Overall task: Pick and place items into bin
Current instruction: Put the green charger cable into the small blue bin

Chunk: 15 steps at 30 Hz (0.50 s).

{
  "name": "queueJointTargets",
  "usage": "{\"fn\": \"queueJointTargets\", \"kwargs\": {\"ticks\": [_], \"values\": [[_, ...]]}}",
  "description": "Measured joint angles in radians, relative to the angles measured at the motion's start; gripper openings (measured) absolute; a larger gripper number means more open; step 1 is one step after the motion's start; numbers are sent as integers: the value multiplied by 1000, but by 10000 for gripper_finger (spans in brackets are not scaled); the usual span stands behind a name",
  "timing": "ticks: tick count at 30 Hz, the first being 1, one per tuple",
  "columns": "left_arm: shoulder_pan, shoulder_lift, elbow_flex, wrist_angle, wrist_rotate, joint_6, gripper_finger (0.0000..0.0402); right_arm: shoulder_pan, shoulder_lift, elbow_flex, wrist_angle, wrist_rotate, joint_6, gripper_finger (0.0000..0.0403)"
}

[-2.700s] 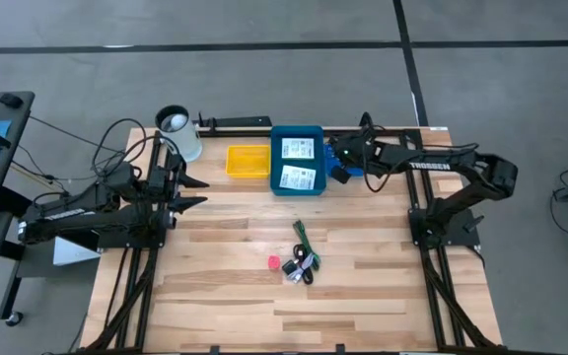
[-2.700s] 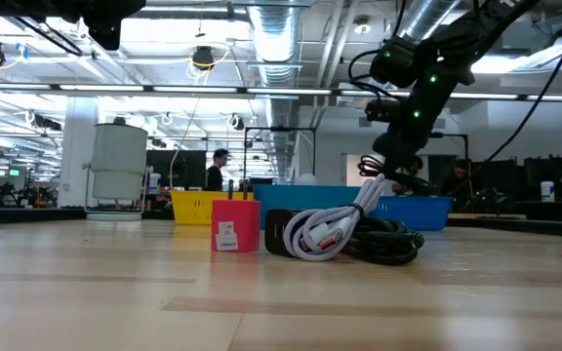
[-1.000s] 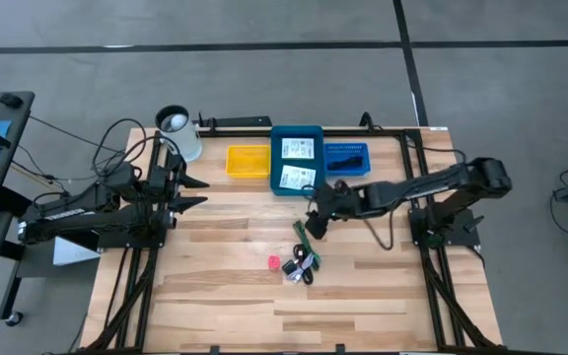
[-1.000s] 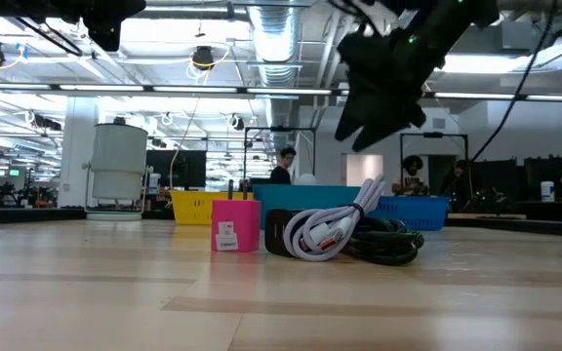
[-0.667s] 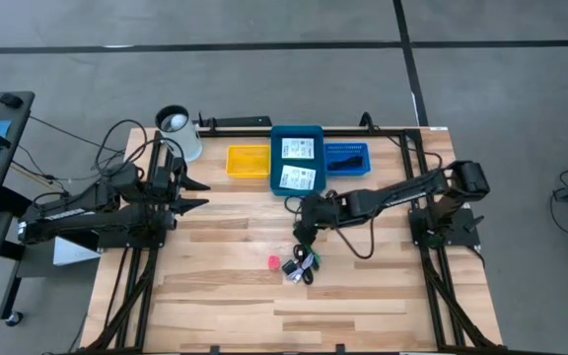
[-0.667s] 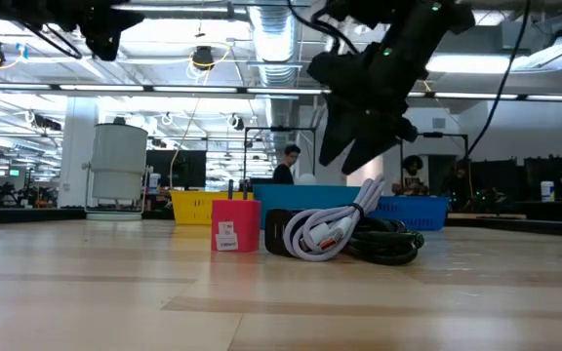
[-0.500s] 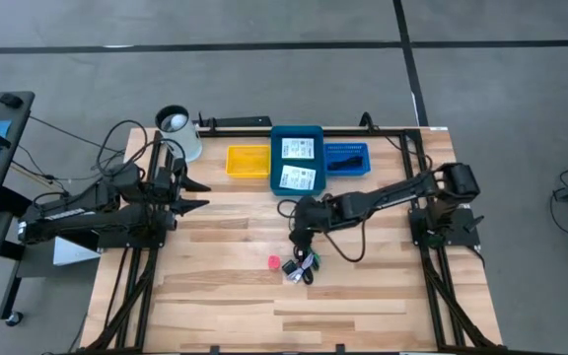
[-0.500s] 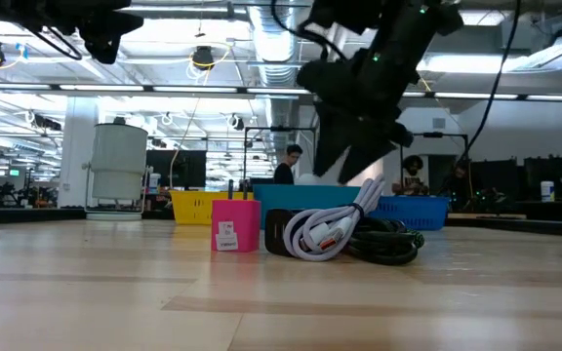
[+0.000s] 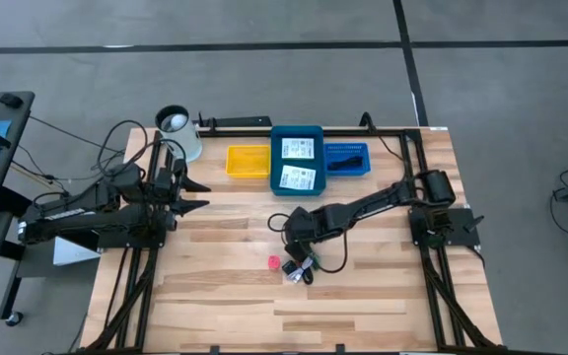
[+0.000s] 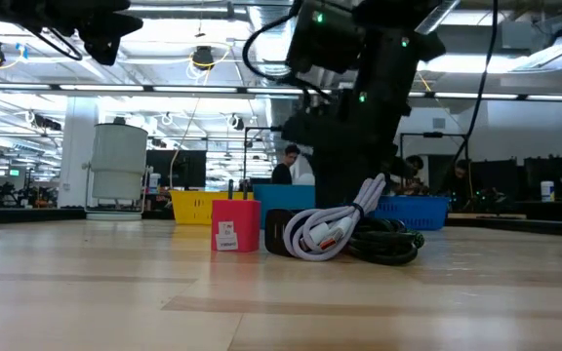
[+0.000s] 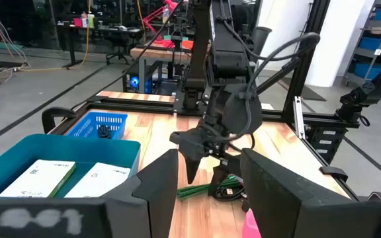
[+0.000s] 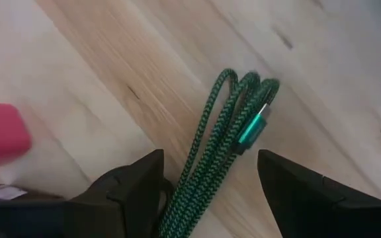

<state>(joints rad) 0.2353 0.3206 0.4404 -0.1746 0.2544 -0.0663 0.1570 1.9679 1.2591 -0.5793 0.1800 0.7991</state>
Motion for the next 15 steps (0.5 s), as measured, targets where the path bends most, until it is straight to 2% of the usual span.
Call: {"fn": "queueJointTargets", "kwargs": {"ticks": [8,11,15], "values": [[0,0,0,-19,1,-9,155,1,21,1,-67,8,16,227],[0,0,0,-19,3,-18,155,2,24,2,-63,7,8,190],[0,0,0,-22,4,-25,155,14,23,2,-59,15,-10,107]]}}
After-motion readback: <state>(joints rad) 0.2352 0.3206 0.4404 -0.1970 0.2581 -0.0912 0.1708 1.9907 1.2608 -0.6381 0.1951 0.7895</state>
